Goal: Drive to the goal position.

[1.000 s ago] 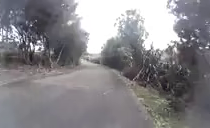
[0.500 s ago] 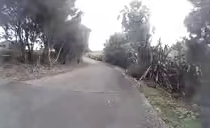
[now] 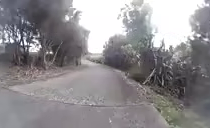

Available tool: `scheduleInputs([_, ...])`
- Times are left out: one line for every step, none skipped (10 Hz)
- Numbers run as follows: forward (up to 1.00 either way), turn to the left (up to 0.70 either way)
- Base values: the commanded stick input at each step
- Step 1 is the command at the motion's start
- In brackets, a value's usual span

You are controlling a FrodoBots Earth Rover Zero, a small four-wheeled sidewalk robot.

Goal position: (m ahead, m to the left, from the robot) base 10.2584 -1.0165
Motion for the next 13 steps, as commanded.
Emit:
scheduleInputs([1.00,0.15])
scheduleInputs([1.00,0.04])
scheduleInputs([1.00,0.00])
scheduleInputs([1.00,0.00])
scheduleInputs([1.00,0.03])
scheduleInputs([1.00,0.01])
scheduleInputs([1.00,0.00])
scheduleInputs([1.00,0.00])
scheduleInputs([1.00,0.00])
scheduleInputs([1.00,0.00])
scheduleInputs([1.00,0.03])
scheduleInputs([1.00,0.05])
scheduleInputs([1.00,0.05])
